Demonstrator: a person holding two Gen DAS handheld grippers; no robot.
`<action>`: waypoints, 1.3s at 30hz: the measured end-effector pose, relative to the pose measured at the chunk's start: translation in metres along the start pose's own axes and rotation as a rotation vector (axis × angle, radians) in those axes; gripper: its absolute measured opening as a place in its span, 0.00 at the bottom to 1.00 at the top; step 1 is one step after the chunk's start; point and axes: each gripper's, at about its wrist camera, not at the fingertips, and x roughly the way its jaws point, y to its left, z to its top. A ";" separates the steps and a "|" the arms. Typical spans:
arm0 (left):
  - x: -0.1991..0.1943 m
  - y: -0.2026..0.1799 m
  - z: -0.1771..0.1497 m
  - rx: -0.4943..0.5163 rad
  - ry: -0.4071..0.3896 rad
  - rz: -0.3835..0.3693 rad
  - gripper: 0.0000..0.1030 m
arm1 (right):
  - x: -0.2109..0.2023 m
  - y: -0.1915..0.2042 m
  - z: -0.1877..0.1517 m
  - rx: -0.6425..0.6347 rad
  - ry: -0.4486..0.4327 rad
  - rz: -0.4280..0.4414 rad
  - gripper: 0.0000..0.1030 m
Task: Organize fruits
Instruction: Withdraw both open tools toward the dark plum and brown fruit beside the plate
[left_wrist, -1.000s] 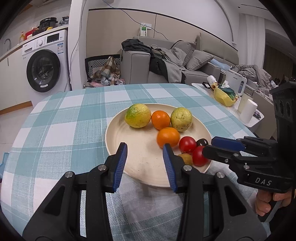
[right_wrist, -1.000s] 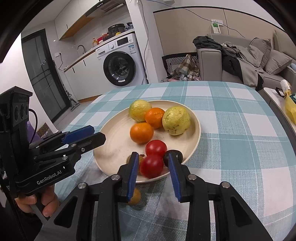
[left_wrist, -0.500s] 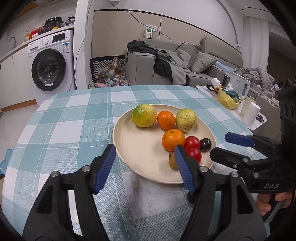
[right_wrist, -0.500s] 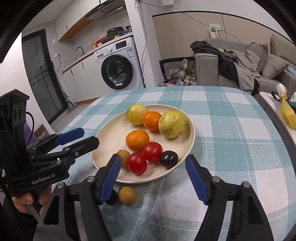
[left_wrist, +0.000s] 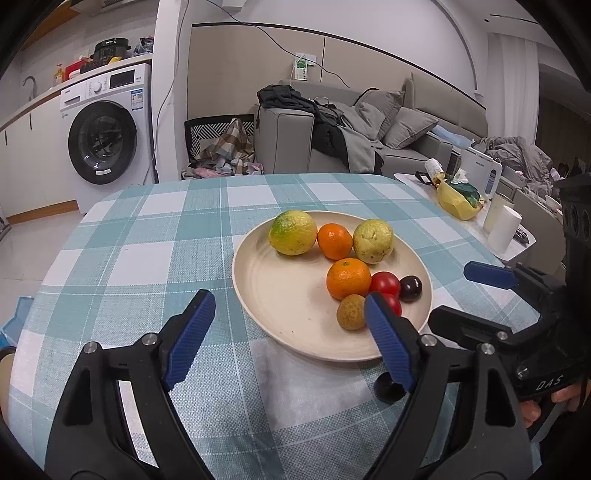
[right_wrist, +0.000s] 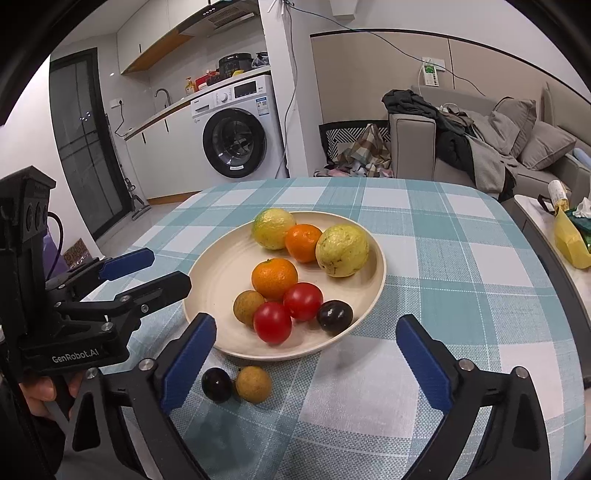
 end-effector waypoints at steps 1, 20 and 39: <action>-0.001 0.000 0.000 0.001 -0.001 0.000 0.80 | 0.000 0.001 0.000 -0.004 0.003 -0.005 0.99; -0.020 0.001 -0.011 -0.019 0.001 0.014 0.98 | -0.002 0.006 -0.005 -0.087 0.090 0.001 1.00; -0.019 -0.013 -0.019 0.033 0.043 -0.008 0.99 | 0.011 0.010 -0.020 -0.178 0.204 -0.040 1.00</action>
